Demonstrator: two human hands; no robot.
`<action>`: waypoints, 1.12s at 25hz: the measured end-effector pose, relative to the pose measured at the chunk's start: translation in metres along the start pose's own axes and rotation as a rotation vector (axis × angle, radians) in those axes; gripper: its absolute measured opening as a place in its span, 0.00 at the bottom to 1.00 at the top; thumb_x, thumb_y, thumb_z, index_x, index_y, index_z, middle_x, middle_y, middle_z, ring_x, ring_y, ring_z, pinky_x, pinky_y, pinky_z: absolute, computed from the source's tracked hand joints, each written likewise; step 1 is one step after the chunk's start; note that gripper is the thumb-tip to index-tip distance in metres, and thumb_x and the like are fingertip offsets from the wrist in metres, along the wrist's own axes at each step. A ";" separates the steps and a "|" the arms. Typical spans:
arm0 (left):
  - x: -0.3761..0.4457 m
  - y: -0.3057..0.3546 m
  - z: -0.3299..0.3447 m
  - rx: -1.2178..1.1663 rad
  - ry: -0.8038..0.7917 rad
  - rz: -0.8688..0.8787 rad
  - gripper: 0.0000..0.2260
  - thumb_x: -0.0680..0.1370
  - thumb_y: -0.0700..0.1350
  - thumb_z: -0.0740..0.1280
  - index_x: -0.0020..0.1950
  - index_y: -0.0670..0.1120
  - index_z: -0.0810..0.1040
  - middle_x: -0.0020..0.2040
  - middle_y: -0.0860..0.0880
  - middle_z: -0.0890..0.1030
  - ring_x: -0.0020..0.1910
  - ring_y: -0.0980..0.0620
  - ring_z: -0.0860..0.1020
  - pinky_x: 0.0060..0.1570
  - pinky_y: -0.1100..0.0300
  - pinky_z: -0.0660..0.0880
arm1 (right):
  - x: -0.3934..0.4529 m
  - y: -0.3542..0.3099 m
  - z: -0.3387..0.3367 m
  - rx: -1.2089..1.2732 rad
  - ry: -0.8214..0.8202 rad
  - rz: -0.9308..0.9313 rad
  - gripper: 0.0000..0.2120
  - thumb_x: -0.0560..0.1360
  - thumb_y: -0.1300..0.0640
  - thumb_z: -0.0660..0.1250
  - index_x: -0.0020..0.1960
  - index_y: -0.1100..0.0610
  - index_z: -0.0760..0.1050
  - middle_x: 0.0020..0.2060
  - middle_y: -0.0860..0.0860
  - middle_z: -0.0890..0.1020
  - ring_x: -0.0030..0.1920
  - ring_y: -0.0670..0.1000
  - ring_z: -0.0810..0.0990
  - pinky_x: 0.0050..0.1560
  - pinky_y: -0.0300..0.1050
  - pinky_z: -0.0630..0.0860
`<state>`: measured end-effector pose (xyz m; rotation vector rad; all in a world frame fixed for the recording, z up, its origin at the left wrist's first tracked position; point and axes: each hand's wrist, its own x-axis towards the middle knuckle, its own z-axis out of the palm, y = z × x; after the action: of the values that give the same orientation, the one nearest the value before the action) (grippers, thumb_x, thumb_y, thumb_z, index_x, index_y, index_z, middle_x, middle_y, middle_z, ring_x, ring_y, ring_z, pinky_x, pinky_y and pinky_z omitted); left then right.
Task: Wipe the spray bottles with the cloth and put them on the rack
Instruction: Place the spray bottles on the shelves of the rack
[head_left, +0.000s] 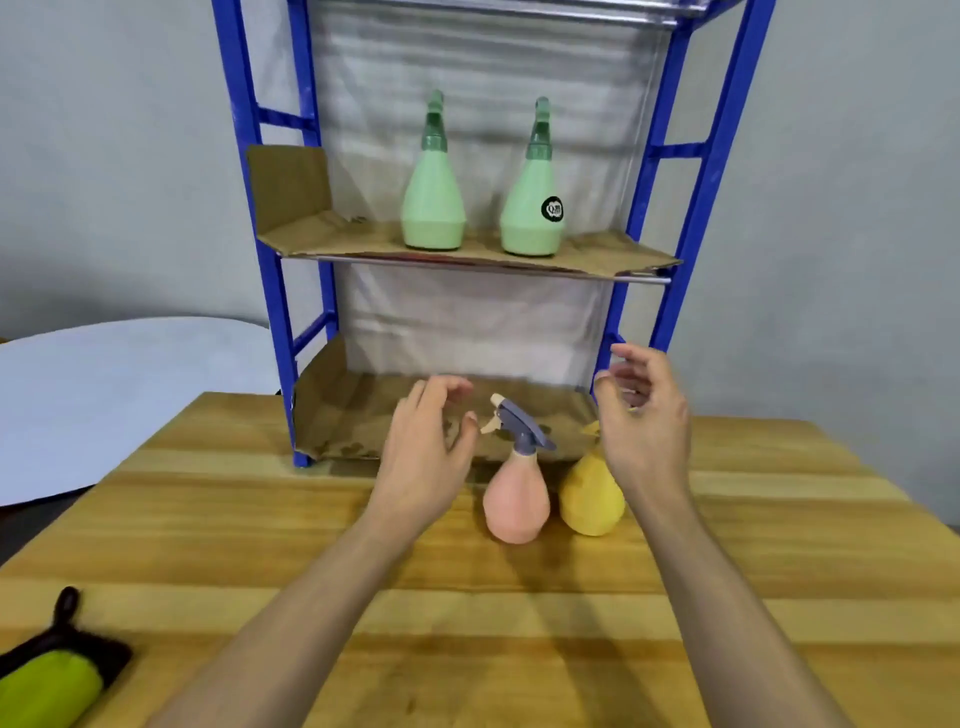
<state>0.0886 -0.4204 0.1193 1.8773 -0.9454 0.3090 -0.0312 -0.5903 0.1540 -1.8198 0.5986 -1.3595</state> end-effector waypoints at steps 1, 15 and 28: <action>-0.010 -0.006 0.014 -0.020 -0.039 -0.027 0.13 0.80 0.42 0.68 0.64 0.51 0.74 0.58 0.54 0.78 0.57 0.52 0.78 0.59 0.48 0.78 | -0.014 0.014 -0.006 -0.004 0.022 0.027 0.10 0.77 0.60 0.68 0.57 0.50 0.78 0.46 0.46 0.82 0.47 0.44 0.80 0.48 0.38 0.76; -0.044 -0.016 0.116 0.055 -0.153 -0.376 0.32 0.69 0.57 0.77 0.67 0.51 0.67 0.61 0.48 0.72 0.61 0.42 0.75 0.61 0.46 0.74 | -0.062 0.130 0.009 -0.389 -0.088 0.362 0.37 0.68 0.38 0.75 0.70 0.53 0.67 0.63 0.57 0.74 0.66 0.61 0.72 0.64 0.60 0.72; -0.050 -0.034 0.087 -0.024 -0.127 -0.321 0.39 0.67 0.58 0.78 0.73 0.56 0.64 0.62 0.54 0.71 0.60 0.50 0.75 0.59 0.50 0.76 | -0.055 0.108 -0.005 -0.198 -0.167 0.306 0.39 0.66 0.49 0.78 0.73 0.49 0.65 0.64 0.48 0.74 0.62 0.52 0.75 0.63 0.51 0.73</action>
<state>0.0641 -0.4630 0.0258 2.0079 -0.7105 -0.0154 -0.0458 -0.6146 0.0359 -1.8820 0.9051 -0.9630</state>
